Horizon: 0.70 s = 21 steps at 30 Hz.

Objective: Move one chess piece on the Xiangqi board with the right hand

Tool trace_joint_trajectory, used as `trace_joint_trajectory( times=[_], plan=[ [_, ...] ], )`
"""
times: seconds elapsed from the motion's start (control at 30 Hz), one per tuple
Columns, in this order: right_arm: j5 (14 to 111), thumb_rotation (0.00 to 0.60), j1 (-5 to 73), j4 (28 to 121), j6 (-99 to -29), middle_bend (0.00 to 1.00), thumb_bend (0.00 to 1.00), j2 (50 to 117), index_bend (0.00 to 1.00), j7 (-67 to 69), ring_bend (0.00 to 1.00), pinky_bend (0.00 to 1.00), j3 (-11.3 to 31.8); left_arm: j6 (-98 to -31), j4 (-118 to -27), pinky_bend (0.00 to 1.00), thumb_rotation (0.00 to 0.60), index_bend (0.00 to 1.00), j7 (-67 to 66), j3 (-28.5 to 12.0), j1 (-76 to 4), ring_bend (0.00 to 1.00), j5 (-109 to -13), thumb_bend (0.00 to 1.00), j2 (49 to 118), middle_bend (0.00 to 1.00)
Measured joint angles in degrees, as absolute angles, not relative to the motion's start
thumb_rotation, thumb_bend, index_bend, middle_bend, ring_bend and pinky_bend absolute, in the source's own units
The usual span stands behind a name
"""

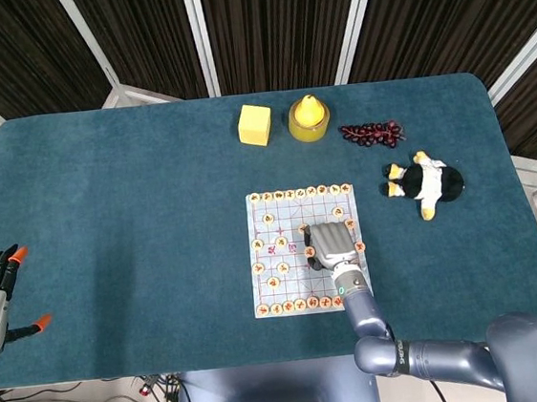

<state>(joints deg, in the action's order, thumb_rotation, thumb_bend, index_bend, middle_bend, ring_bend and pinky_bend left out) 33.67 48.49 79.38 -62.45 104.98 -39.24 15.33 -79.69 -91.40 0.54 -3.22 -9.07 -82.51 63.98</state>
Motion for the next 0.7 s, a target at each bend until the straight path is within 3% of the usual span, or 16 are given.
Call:
trace_joint_trajectory(
  times=[0.43,0.7],
  plan=[
    [34.77,0.6,48.04,80.5,-63.53,1.0,0.38,104.77,0.34,-39.38,1.0,1.0,15.42,-79.79,-91.38,0.0,0.6,0.0,0.71,-3.23,-9.06,0.0,-82.58,0.0,63.98,0.0],
    [38.68,0.6,46.61,86.79,-67.32,1.0,0.39,102.05,0.26,-39.27,1.0,0.97,14.85,-80.04,-91.37,0.0,0.6,0.0,0.8,-3.18,-9.01,0.0,-82.9,0.0,63.97,0.0]
  ],
)
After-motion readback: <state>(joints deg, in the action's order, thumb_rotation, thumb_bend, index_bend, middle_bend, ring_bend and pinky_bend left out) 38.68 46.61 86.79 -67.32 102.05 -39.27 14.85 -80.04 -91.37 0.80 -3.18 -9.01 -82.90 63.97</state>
